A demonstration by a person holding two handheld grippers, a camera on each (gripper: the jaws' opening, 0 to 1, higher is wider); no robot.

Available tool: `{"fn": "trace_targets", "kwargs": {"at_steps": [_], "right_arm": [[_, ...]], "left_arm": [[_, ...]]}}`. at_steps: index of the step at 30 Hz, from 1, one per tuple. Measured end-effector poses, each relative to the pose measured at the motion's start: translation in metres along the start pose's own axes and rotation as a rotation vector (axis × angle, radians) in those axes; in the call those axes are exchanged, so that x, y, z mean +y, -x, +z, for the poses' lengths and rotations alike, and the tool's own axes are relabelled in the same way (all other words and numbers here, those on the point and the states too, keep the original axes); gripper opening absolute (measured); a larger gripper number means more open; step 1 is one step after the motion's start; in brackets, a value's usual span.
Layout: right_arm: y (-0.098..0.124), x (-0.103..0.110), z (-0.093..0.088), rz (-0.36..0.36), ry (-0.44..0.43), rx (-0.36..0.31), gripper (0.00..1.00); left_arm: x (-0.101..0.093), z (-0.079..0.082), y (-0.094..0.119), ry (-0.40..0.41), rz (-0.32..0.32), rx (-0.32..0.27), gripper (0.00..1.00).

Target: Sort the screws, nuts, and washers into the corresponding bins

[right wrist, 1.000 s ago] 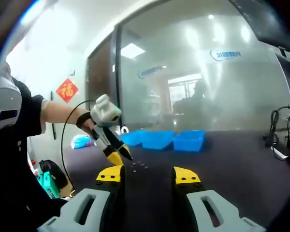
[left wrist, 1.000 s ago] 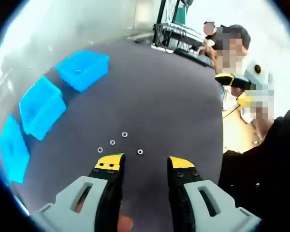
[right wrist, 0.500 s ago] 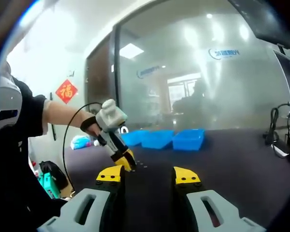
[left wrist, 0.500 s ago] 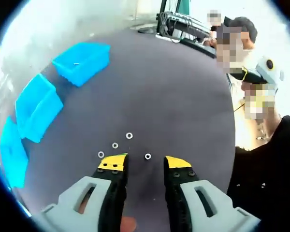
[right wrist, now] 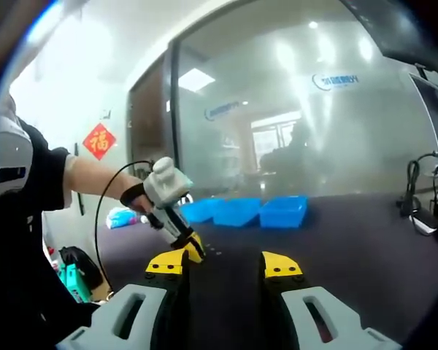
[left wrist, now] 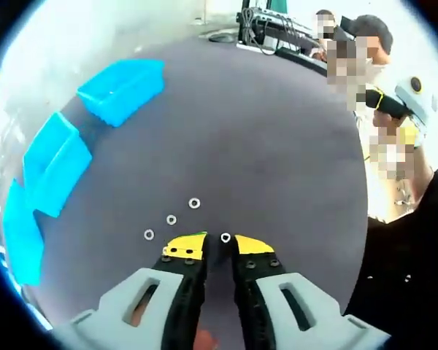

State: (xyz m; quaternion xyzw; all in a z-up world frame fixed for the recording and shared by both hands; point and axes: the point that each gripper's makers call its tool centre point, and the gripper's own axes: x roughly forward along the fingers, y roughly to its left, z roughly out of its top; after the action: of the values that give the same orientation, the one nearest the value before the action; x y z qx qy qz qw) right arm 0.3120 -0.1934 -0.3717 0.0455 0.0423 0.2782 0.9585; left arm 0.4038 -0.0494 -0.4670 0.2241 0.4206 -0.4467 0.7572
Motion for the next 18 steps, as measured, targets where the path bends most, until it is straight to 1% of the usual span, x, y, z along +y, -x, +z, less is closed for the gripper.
{"fn": "trace_targets", "kwargs": {"at_steps": [2,6,8,10,11,14,16,18], "right_arm": [[0.0,0.001,-0.001,0.001,0.001,0.001,0.34],[0.001,0.001,0.001,0.002,0.002,-0.004,0.34],[0.001,0.001,0.002,0.002,0.002,-0.006,0.34],[0.001,0.002,0.002,0.002,0.003,-0.006,0.34],[0.001,0.002,0.002,0.003,0.003,-0.005,0.34],[0.001,0.004,0.002,0.007,0.006,-0.002,0.34],[0.0,0.005,0.003,0.009,0.007,-0.003,0.34],[0.0,0.006,0.004,0.012,0.008,-0.004,0.34]], "left_arm": [[0.001,0.0,0.0,-0.002,0.006,-0.002,0.07],[-0.003,-0.002,0.0,-0.033,0.016,0.004,0.06],[-0.006,-0.002,0.0,-0.045,0.013,0.004,0.05],[-0.009,-0.003,0.001,-0.039,0.003,-0.002,0.05],[-0.011,-0.002,0.002,-0.031,-0.005,-0.015,0.05],[-0.017,0.006,0.006,-0.007,-0.035,-0.083,0.05],[-0.017,0.007,0.01,-0.001,-0.032,-0.1,0.05],[-0.017,0.011,0.015,0.011,-0.03,-0.143,0.05]]}}
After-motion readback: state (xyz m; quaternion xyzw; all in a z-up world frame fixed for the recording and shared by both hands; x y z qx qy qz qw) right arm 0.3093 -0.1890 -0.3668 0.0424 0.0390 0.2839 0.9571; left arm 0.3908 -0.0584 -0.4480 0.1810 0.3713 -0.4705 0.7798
